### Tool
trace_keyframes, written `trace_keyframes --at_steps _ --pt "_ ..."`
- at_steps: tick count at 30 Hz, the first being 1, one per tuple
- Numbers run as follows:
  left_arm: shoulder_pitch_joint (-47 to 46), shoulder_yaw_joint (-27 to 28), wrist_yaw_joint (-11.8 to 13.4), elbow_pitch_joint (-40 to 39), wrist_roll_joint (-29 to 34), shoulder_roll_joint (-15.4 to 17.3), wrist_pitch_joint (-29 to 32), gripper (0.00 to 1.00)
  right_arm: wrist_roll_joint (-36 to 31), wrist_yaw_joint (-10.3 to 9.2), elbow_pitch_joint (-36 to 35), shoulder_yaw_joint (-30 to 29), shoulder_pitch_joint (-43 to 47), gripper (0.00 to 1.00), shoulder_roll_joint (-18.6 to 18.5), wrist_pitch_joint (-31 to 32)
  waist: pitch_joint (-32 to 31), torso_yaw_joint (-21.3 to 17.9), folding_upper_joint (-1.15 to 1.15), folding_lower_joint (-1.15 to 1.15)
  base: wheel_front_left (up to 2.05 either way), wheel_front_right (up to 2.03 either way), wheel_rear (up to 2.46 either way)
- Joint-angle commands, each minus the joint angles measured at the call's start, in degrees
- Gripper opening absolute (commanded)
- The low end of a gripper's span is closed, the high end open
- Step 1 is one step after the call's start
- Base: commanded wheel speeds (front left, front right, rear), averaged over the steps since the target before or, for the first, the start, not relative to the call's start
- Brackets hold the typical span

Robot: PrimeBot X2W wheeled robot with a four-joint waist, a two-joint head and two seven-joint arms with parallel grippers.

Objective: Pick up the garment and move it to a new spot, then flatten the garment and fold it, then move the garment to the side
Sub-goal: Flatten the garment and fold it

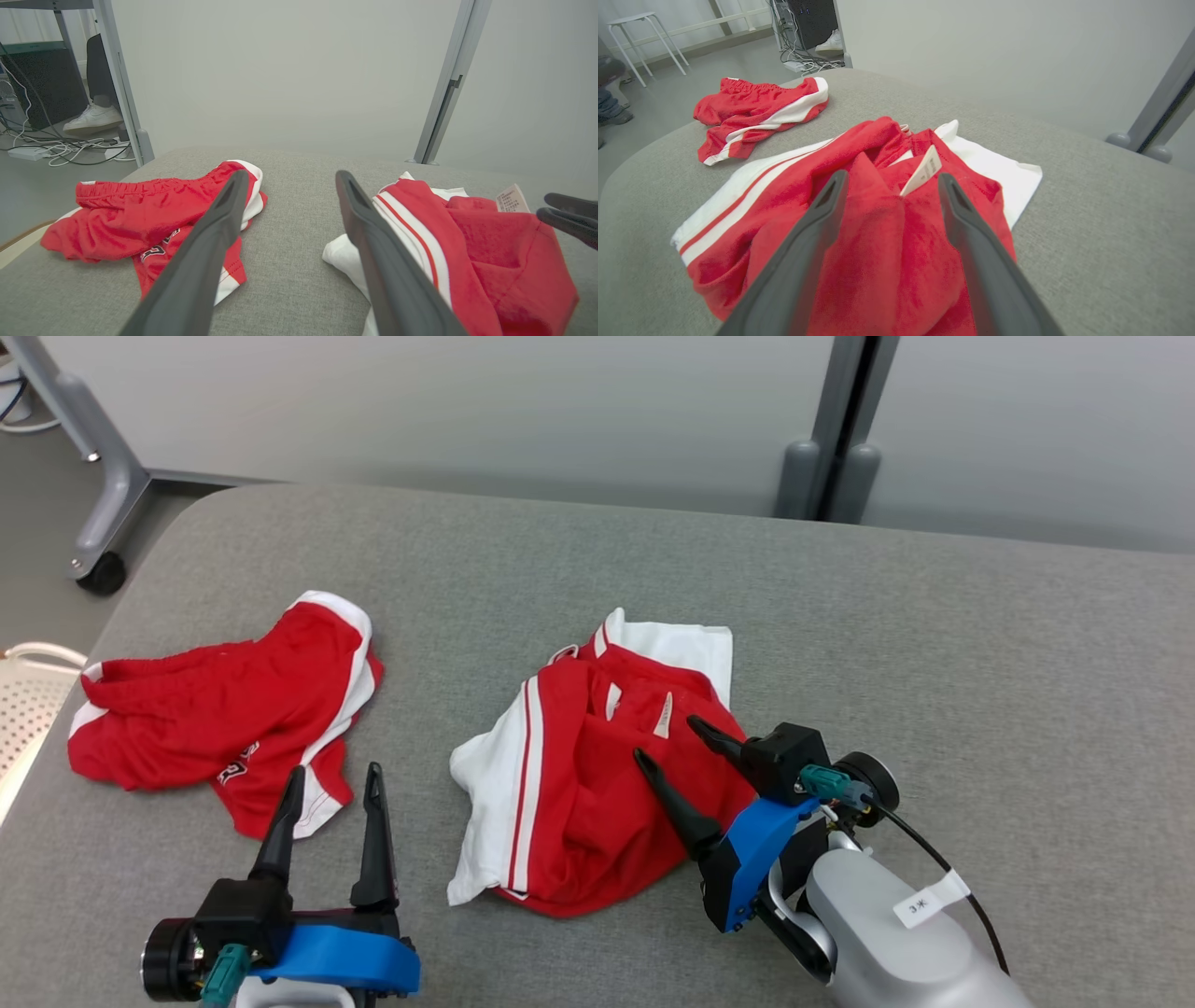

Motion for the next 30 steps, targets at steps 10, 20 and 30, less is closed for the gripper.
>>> trace_keyframes --at_steps 10,20,30 --pt "-2.36 -2.58 0.67 0.99 -1.51 -0.05 -0.16 1.00 6.15 0.03 9.31 6.88 -4.20 1.00 -0.19 1.70 2.09 3.18 0.00 -0.01 0.00 0.00 0.00" --pt "-1.08 -1.37 0.66 1.56 -1.12 -0.07 -0.15 1.00 6.92 0.02 11.93 4.75 -5.63 0.00 -0.42 -1.97 0.82 -1.27 0.00 -0.01 0.00 0.00 0.00" --pt "-0.41 -0.61 0.57 1.82 -1.95 -0.04 -0.15 1.00 -3.07 0.02 -9.13 -8.15 6.58 0.00 -4.92 -1.93 -0.88 -8.42 0.00 -0.01 0.00 0.00 0.00"
